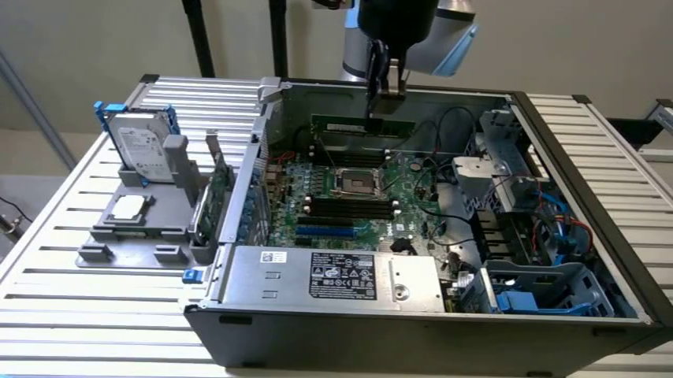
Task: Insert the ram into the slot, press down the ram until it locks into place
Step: 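Insert the ram into the slot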
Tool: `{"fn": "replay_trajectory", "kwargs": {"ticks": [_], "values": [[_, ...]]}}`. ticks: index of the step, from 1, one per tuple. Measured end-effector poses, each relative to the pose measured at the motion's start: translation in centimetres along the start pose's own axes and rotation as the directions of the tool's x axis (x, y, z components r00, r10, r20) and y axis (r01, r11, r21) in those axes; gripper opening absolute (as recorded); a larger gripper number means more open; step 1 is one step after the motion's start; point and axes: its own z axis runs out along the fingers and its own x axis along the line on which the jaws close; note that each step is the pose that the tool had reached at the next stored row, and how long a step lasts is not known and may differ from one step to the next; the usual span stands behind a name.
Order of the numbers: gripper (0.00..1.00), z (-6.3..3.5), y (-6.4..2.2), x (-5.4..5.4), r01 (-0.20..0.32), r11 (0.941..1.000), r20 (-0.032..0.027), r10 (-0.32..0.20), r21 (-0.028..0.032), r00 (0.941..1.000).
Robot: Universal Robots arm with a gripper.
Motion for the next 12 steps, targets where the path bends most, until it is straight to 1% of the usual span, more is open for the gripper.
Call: {"fn": "replay_trajectory", "kwargs": {"ticks": [12], "values": [[0.13,2.2,-0.04,-0.8,0.02,0.9998,-0.0006,-0.02,0.0011,0.9998]]}}
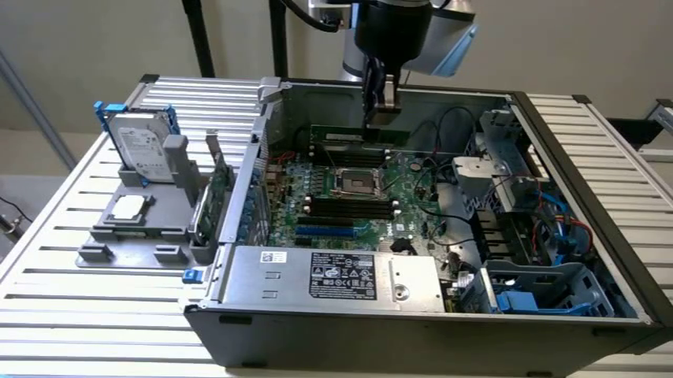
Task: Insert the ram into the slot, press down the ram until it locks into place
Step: 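Insert the ram into the slot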
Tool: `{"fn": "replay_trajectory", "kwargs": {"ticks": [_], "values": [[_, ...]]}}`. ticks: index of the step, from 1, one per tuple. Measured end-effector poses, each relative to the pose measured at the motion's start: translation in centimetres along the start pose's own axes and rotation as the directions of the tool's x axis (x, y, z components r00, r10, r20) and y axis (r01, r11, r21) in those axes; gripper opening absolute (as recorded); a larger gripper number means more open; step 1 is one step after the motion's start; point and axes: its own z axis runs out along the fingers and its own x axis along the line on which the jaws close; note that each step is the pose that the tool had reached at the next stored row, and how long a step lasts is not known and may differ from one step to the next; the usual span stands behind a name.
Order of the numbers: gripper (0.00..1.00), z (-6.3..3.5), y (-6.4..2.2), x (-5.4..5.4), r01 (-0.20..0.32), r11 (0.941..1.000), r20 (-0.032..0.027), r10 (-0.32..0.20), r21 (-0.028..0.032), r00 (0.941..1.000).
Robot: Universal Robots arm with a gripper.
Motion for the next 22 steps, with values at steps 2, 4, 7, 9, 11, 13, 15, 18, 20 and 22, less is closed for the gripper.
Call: {"fn": "replay_trajectory", "kwargs": {"ticks": [2,4,7,9,11,13,15,18,20,22], "values": [[0.13,0.36,-0.01,-0.1,0.004,1.0,-0.0005,-0.004,-0.0001,1.0],[0.13,0.73,-0.02,-0.2,0.008,1.0,-0.0005,-0.008,0.0,1.0],[0.13,1.28,-0.04,-0.4,0.013,0.9999,-0.0008,-0.013,0.0004,0.9999],[0.13,1.64,-0.06,-0.4,0.015,0.9999,-0.001,-0.015,0.0003,0.9999],[0.13,2.0,-0.07,-0.4,0.016,0.9999,-0.0008,-0.016,0.0004,0.9999],[0.13,2.36,-0.08,-0.4,0.016,0.9999,-0.0009,-0.016,0.0004,0.9999],[0.13,2.72,-0.09,-0.4,0.016,0.9999,-0.0009,-0.016,0.0004,0.9999],[0.13,3.28,-0.11,-0.3,0.016,0.9999,-0.0008,-0.016,0.0005,0.9999],[0.13,3.64,-0.12,-0.3,0.016,0.9999,-0.0008,-0.016,0.0004,0.9999],[0.13,4.0,-0.14,-0.3,0.016,0.9999,-0.0008,-0.016,0.0004,0.9999]]}}
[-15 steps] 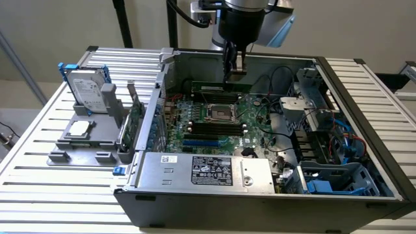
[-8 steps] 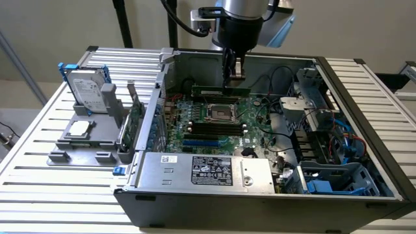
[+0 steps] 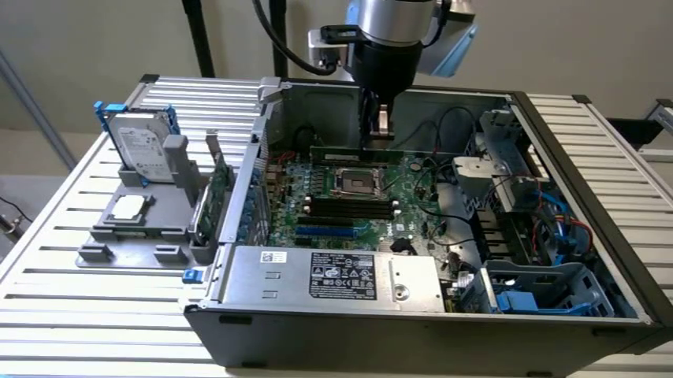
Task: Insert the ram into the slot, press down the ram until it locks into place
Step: 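Insert the ram into the slot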
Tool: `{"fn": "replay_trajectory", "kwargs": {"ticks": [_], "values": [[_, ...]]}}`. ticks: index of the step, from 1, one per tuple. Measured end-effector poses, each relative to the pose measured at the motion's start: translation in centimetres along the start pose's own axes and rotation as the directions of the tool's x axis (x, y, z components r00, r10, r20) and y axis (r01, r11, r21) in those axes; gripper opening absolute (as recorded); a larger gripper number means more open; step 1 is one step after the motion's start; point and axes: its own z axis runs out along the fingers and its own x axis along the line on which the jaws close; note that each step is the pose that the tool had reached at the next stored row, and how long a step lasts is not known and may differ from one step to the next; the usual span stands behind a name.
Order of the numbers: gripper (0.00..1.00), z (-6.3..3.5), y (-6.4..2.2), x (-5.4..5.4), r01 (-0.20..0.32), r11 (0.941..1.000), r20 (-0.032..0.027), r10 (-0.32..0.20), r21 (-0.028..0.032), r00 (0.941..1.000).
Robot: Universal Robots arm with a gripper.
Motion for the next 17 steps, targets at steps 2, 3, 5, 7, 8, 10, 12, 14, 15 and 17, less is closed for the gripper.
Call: {"fn": "replay_trajectory", "kwargs": {"ticks": [2,3,5,7,8,10,12,14,15,17], "values": [[0.13,0.36,0.0,0.0,0.0,1.0,-0.0001,0.0,0.0,1.0],[0.13,0.54,-0.01,0.0,0.0,1.0,-0.0001,0.0,0.0,1.0],[0.13,0.91,-0.02,0.1,0.0,1.0,0.0,0.0,0.0,1.0],[0.13,1.27,-0.03,0.2,0.0,1.0,0.0,0.0,0.0,1.0],[0.13,1.45,-0.04,0.3,0.0,1.0,-0.0001,0.0,-0.0001,1.0],[0.13,1.81,-0.04,0.4,0.0,1.0,0.0,0.0,0.0,1.0],[0.13,2.17,-0.05,0.6,0.0,1.0,0.0,0.0,0.0,1.0],[0.13,2.54,-0.05,0.8,0.0,1.0,-0.0001,0.0,0.0,1.0],[0.13,2.72,-0.05,0.9,0.0,1.0,-0.0001,0.0,0.0,1.0],[0.13,3.08,-0.06,1.1,0.0,1.0,0.0,0.0,0.0,1.0]]}}
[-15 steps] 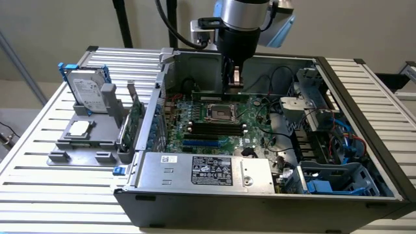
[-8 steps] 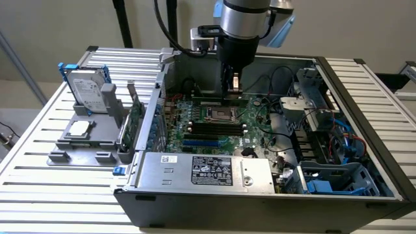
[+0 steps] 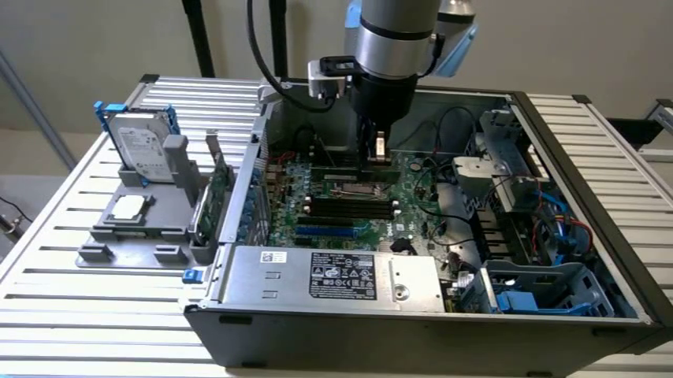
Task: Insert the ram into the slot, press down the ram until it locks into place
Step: 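Insert the ram into the slot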
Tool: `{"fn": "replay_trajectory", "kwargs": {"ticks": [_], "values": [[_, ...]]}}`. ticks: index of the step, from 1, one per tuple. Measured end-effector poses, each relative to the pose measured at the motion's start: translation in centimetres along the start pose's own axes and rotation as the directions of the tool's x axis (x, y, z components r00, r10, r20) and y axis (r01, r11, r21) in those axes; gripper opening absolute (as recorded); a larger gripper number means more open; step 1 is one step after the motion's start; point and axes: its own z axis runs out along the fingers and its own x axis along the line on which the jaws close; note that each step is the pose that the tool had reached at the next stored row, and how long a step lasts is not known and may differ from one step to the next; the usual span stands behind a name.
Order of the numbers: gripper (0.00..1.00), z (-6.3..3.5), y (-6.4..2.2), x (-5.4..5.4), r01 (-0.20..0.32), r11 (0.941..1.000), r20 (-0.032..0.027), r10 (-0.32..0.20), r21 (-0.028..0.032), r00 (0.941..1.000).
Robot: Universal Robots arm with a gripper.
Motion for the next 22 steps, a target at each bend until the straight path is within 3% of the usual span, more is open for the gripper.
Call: {"fn": "replay_trajectory", "kwargs": {"ticks": [22], "values": [[0.13,3.98,-0.36,0.5,0.0,1.0,0.0,0.0,0.0,1.0]]}}
